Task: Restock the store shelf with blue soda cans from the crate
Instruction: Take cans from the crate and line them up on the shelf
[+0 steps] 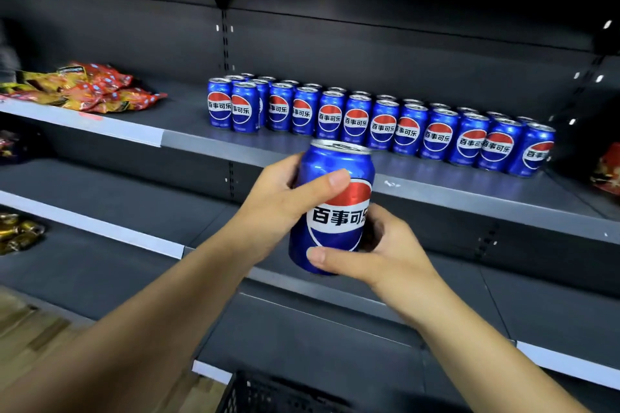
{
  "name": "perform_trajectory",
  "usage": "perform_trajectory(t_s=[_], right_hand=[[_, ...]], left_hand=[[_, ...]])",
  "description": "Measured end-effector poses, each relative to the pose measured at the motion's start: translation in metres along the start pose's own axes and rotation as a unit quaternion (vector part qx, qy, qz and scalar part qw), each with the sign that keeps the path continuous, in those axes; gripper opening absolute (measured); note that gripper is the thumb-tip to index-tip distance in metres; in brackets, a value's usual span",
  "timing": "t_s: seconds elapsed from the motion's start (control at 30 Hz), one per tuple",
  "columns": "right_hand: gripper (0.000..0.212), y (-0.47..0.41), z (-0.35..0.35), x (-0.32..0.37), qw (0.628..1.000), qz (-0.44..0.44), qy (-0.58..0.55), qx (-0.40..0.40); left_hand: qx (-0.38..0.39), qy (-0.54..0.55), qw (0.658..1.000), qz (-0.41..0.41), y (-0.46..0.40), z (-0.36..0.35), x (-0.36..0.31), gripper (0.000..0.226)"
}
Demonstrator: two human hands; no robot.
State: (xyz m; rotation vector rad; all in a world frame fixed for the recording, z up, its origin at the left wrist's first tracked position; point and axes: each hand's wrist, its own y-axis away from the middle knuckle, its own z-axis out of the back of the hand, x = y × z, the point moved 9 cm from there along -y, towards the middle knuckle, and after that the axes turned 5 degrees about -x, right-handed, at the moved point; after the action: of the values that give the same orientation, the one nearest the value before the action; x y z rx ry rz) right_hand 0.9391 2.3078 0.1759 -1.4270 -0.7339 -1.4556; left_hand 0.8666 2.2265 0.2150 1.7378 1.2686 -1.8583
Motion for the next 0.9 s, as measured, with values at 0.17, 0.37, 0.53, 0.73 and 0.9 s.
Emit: perform_trajectory(t_s=[0.17,0.37,0.53,0.73,0.9], right_hand=[[0.047,-0.044,-0.013,-0.01,0.996,0.014,0.038,-0.077],[0.046,-0.142,-0.042,-0.011,0.984,0.004,0.07,-0.162],[0.045,-0.228,-0.066,-0.017,0.969,-0.017,0.113,-0.217],[0.048,-0.298,-0.08,-0.04,0.95,-0.056,0.148,-0.269],[0.059,-0.326,-0.081,-0.066,0.934,-0.075,0.19,-0.295]], left_hand=[[-0.035,-0.126,0.989,-0.063,-0.039,0.056,0.007,0.03],[-0.099,-0.168,0.98,-0.037,-0.097,0.158,0.038,0.01],[-0.097,-0.234,0.967,0.003,-0.164,0.235,0.075,0.019],[-0.042,-0.299,0.953,0.012,-0.238,0.255,0.11,0.008],[0.028,-0.375,0.927,0.016,-0.278,0.251,0.14,0.003]])
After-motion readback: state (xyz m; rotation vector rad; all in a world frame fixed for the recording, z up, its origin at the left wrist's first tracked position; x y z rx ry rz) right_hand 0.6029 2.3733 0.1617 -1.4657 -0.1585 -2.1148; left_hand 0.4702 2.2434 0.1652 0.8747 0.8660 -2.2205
